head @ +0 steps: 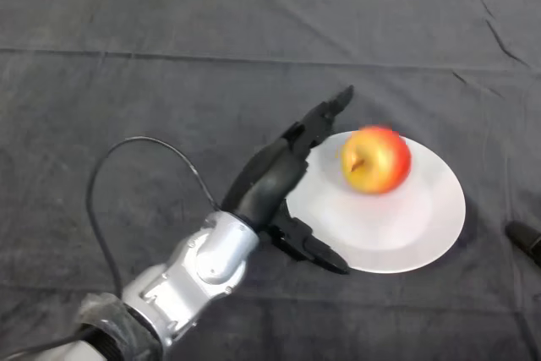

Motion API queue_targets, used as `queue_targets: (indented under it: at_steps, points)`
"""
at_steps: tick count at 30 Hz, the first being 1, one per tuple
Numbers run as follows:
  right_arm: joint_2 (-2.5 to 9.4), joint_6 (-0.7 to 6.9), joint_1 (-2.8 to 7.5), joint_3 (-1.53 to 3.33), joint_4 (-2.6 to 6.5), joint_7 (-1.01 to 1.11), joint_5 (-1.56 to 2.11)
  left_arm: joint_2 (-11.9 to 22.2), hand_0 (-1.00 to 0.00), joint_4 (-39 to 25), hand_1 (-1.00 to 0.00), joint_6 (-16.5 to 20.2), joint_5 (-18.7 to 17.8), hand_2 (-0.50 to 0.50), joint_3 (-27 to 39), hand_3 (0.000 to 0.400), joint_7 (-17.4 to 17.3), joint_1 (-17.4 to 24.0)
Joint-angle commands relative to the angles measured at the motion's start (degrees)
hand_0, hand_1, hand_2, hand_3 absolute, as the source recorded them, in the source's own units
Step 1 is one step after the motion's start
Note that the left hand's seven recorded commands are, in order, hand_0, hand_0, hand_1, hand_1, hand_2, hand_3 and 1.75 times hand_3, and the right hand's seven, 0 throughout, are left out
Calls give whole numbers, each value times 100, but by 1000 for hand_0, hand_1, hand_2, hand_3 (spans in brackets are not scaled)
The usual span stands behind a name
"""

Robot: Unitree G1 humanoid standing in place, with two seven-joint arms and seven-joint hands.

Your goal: Move the apple to the plate

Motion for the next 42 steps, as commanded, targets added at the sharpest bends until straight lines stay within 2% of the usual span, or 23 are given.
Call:
queue_targets:
  at_steps: [1,5,10,22,32,42]
  points:
    - [-206,18,-130,-56,81,-1,-96,268,0,108,0,-257,-82,0,314,0,-54,-240]
    - [-206,18,-130,-56,82,0,-97,578,0,185,0,-487,-270,0,773,0,-66,-114]
    - [-206,16,-130,-56,81,1,-99,1002,0,-38,0,-518,-537,0,1425,0,10,97]
    - [-201,13,-126,-58,72,-4,-101,1798,0,-1158,0,-658,-932,0,3083,0,746,1231]
    - [-198,11,-122,-60,63,-10,-102,1968,0,-1762,0,-936,-932,0,4302,0,1360,2122]
    - [-197,12,-121,-61,60,-13,-103,1991,0,-1741,0,-1255,-1073,0,5342,0,1568,2724]
